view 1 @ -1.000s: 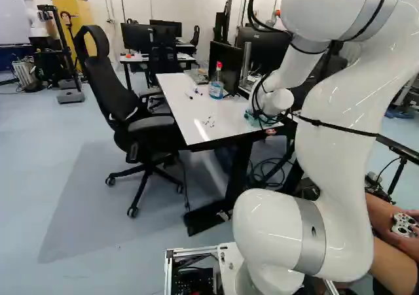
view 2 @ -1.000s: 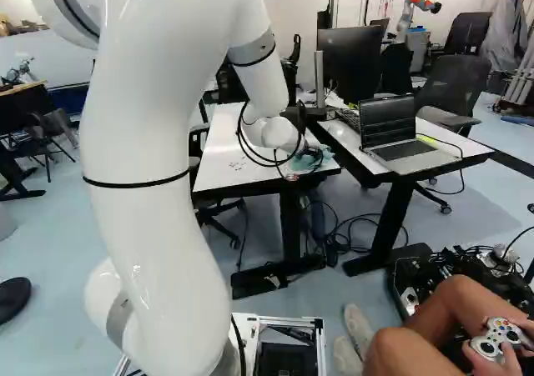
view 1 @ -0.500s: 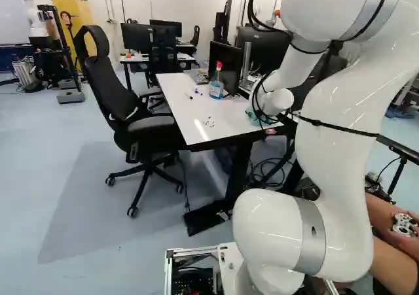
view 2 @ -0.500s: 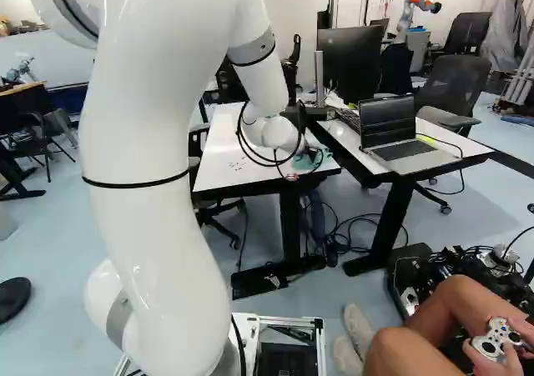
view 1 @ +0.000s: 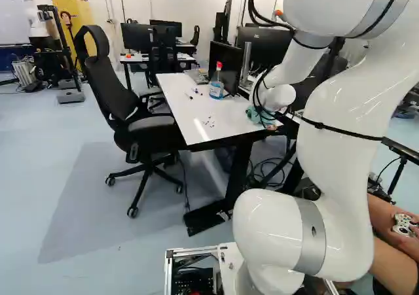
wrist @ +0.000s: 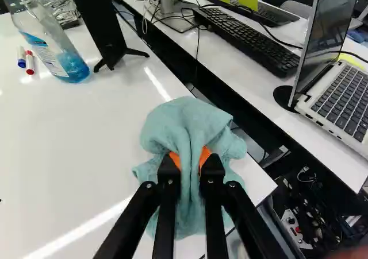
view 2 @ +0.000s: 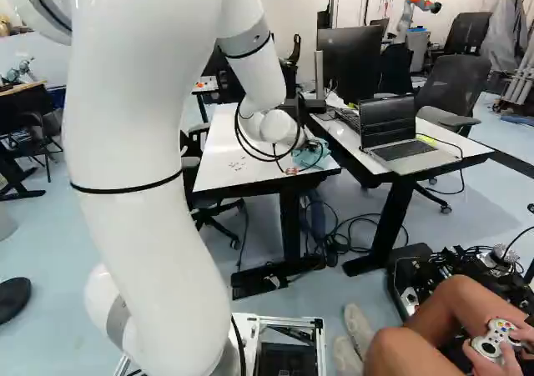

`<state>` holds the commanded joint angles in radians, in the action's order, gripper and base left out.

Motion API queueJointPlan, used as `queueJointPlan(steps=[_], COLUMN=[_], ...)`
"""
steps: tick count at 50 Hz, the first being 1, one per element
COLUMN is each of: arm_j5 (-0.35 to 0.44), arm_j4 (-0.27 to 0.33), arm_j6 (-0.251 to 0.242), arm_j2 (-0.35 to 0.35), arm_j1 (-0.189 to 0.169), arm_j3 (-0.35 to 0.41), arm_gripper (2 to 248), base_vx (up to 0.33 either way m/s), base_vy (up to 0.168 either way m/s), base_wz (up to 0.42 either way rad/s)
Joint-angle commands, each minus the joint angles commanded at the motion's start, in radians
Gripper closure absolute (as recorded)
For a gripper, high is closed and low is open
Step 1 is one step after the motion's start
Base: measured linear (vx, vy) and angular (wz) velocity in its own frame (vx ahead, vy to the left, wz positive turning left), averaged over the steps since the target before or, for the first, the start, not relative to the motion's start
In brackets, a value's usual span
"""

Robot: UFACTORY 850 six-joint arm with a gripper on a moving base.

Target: Clean the table with the green towel

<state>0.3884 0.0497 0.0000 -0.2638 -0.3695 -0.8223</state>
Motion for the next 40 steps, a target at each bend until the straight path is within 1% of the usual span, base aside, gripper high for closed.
queueJointPlan(steps=[12, 40], arm_j5=[-0.038, -0.130], arm_j4=[0.000, 0.000], arm_j6=[0.000, 0.000], arm_j2=[0.014, 0.052], arm_j1=[0.018, 0.074], arm_j3=[-0.014, -0.042], arm_gripper=[200, 200], base_vx=[0.000, 0.000], base_vy=[0.000, 0.000], base_wz=[0.000, 0.000])
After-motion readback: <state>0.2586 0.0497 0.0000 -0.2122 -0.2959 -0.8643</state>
